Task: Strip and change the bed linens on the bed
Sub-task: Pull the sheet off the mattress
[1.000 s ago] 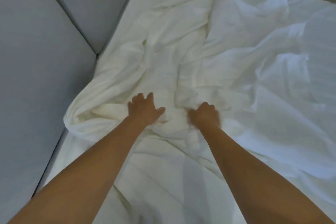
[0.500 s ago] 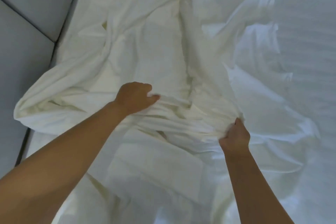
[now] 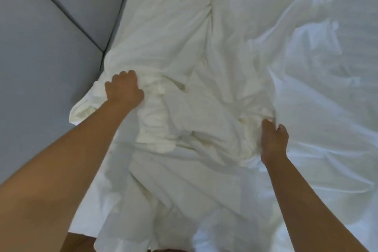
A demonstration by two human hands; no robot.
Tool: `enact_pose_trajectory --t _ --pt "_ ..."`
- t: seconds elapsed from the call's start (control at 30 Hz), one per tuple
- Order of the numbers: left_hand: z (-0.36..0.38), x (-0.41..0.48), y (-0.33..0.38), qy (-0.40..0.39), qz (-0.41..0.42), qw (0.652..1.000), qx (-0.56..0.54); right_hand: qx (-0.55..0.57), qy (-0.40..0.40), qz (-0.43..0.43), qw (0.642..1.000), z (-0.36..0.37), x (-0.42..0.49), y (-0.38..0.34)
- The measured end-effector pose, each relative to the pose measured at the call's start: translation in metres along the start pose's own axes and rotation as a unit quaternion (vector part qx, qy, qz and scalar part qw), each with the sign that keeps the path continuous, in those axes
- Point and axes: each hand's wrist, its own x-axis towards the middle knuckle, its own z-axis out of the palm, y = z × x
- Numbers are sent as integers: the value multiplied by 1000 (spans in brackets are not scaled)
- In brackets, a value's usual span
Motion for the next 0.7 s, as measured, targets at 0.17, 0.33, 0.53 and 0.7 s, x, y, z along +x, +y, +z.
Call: enact_pose_trajectory --t 0.17,0.33,0.53,0.7 --pt "38 -14 34 -63 155 982 90 -7 -25 -11 1000 16 -11 1" --pt "74 -30 30 -142 227 957 116 -156 -94 -59 981 34 -36 11" --pt "77 -44 19 -114 176 977 -41 -476 -183 -189 839 62 -63 40" --pt "26 -12 -59 19 70 993 -95 -481 -102 -361 792 76 -40 5"
